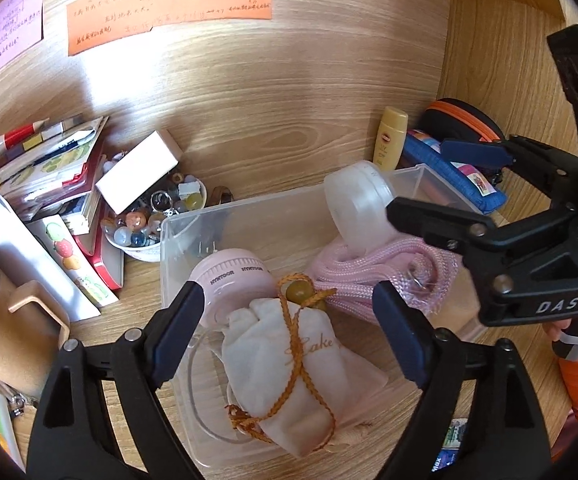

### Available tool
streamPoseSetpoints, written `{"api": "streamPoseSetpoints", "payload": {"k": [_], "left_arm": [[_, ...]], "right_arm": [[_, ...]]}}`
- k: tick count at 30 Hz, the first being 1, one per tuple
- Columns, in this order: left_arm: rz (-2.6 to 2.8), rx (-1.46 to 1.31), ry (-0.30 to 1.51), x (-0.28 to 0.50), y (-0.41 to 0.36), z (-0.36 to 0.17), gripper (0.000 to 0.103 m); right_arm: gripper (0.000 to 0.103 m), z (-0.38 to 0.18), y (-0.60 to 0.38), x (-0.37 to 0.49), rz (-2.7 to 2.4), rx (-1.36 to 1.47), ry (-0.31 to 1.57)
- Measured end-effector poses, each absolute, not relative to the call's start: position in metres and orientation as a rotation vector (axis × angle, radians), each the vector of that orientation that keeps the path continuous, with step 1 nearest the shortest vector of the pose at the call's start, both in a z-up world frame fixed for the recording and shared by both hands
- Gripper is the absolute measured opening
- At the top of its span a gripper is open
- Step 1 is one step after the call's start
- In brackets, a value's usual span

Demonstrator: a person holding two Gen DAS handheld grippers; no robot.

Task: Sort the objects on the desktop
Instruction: 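Open both grippers to release the bead and the white container in the bin, then withdraw both grippers and move them toward the green bottle and red velvet pouch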

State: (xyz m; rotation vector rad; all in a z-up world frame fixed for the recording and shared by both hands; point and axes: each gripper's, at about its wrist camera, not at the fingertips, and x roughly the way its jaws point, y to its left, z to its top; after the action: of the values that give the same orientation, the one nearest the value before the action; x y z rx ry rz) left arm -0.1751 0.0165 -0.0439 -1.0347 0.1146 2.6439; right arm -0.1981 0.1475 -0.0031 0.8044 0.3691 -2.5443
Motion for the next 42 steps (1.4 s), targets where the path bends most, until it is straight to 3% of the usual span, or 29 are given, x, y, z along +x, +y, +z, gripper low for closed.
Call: {"api": "streamPoseSetpoints", "payload": {"k": [5, 8, 10, 18, 28, 42], "left_arm": [[2.683, -1.031, 0.089, -0.166, 0.011, -0.028, 0.087], [2.717, -0.996, 0.085, -0.150, 0.006, -0.018, 0.093], [2.739, -0.981, 0.099, -0.137, 0.003, -0.013, 0.095], [2.780, -0.970, 0.136, -0.088, 0.000, -0.007, 0.098], [2.729, -1.074, -0.028, -0.038, 0.003, -0.039, 0.098], [2.696, -1.113, -0.052, 0.012, 0.006, -0.069, 0.098]], "right_arm": [[0.090, 0.011, 0.157, -0.196, -2.542, 0.807, 0.292], [0.090, 0.024, 0.163, -0.185, -2.551, 0.764, 0.284], [0.103, 0.030, 0.166, -0.175, -2.568, 0.727, 0.307], [0.103, 0.036, 0.176, -0.121, -2.588, 0.673, 0.365], [0.103, -0.006, 0.191, -0.071, -2.558, 0.813, 0.347], [0.103, -0.069, 0.200, -0.008, -2.439, 0.974, 0.192]]}}
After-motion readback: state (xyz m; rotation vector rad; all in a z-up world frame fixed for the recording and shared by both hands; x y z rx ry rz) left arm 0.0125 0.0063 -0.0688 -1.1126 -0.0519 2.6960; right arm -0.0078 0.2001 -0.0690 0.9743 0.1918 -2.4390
